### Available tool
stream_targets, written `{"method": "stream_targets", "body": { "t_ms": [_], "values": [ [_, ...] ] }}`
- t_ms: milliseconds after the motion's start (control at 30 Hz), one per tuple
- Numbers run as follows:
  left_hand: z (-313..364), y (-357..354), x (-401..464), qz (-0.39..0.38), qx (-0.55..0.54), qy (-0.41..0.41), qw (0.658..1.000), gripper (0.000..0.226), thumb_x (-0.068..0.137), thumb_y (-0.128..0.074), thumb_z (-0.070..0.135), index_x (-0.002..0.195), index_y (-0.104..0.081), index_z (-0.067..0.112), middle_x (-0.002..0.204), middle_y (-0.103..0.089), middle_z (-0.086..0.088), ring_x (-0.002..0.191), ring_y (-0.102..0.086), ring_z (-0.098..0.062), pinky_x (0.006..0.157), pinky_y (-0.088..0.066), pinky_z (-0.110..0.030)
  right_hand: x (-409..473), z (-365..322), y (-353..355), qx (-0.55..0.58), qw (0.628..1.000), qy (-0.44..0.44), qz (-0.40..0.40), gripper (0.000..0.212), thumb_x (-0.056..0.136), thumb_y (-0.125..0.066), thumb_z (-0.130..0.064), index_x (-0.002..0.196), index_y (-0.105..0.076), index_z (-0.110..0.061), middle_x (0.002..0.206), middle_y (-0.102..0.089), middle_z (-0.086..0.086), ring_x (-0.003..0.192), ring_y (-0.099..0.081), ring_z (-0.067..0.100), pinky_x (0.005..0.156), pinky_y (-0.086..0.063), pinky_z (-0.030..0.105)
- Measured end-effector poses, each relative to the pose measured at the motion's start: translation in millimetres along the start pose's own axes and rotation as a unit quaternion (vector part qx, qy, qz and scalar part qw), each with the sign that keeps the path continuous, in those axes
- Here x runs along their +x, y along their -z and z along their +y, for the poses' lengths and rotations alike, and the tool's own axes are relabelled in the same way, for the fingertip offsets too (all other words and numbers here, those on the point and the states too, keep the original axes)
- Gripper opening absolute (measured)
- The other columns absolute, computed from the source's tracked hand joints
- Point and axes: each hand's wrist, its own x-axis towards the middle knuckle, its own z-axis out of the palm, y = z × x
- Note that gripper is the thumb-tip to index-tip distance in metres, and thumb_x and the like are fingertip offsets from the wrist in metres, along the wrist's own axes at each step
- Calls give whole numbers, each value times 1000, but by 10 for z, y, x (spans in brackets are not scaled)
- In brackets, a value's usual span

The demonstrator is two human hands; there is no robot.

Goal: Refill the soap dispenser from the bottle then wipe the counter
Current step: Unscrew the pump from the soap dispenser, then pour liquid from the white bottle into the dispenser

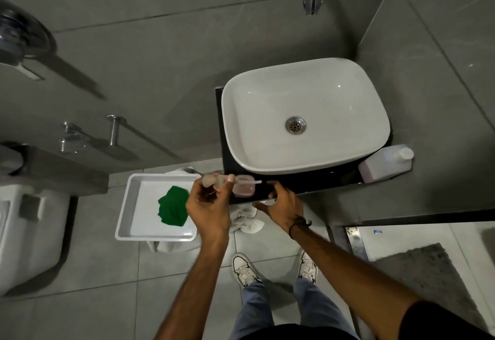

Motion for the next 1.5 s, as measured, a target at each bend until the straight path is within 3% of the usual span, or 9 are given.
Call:
{"method": "stream_targets", "body": {
  "t_ms": [333,433,600,700,867,1033,1167,1367,1500],
  "values": [
    [-880,-1262,-584,61,-82,274,956,38,78,-76,-14,101,-56,8,92,-62,-12,91,-63,-27,103,-53,-48,-385,1360,1145,31,987,-158,19,54,75,-83,-43,122,-60,-27,98,-69,-5,86,-66,13,68,-44,19],
    [-1091,-1517,-542,-5,-47,222,974,39,77,-62,-30,98,-54,3,82,-58,-15,80,-59,-26,94,-50,-48,-416,1676,1527,47,981,-169,84,53,73,-86,-37,118,-62,-25,94,-69,-6,80,-67,12,65,-46,15],
    [-1393,-1593,-524,-99,101,92,986,29,77,-70,-24,100,-62,-10,97,-66,-21,92,-64,-28,78,-58,-26,-345,1922,1947,96,956,-157,228,70,64,-92,-28,123,-56,-18,104,-66,5,95,-67,24,87,-57,45],
    [-1458,-1608,-500,-98,162,49,981,28,74,-77,-18,99,-67,-11,99,-73,-23,89,-68,-23,84,-57,-29,-233,1919,2055,127,953,-156,227,90,59,-94,-37,133,-45,-22,119,-61,4,103,-66,22,90,-57,47],
    [-1444,-1589,-513,-78,225,27,971,42,64,-88,-9,101,-71,1,95,-73,-8,80,-67,-10,69,-47,1,-20,1791,2078,134,954,-136,232,109,54,-93,-52,143,-37,-25,139,-55,1,120,-58,20,100,-52,48],
    [-1416,-1511,-509,-55,289,26,955,50,60,-93,1,105,-72,5,99,-75,-12,87,-69,-20,76,-53,-18,163,1690,2140,141,958,-81,238,104,53,-92,-55,139,-41,-30,135,-57,-6,125,-54,18,103,-51,43],
    [-1412,-1469,-510,-59,310,23,949,53,59,-95,3,106,-72,6,100,-74,-12,85,-67,-17,71,-45,-4,227,1618,2162,145,954,-48,256,90,59,-93,-43,134,-45,-32,124,-55,-12,112,-53,10,94,-48,31],
    [-1313,-1422,-877,-18,301,-22,953,25,79,-83,11,97,-67,7,95,-65,-10,83,-63,-30,78,-54,-53,187,1646,2187,136,954,-30,265,81,65,-92,-29,135,-51,-23,126,-61,-4,114,-58,17,99,-53,45],
    [-918,-1689,-1125,-230,280,-146,921,16,99,-60,36,110,-57,25,103,-62,2,89,-63,-15,73,-53,-30,-25,1684,2151,107,969,14,223,75,61,-95,-32,127,-61,-19,117,-69,3,105,-64,23,85,-59,46]
  ]
}}
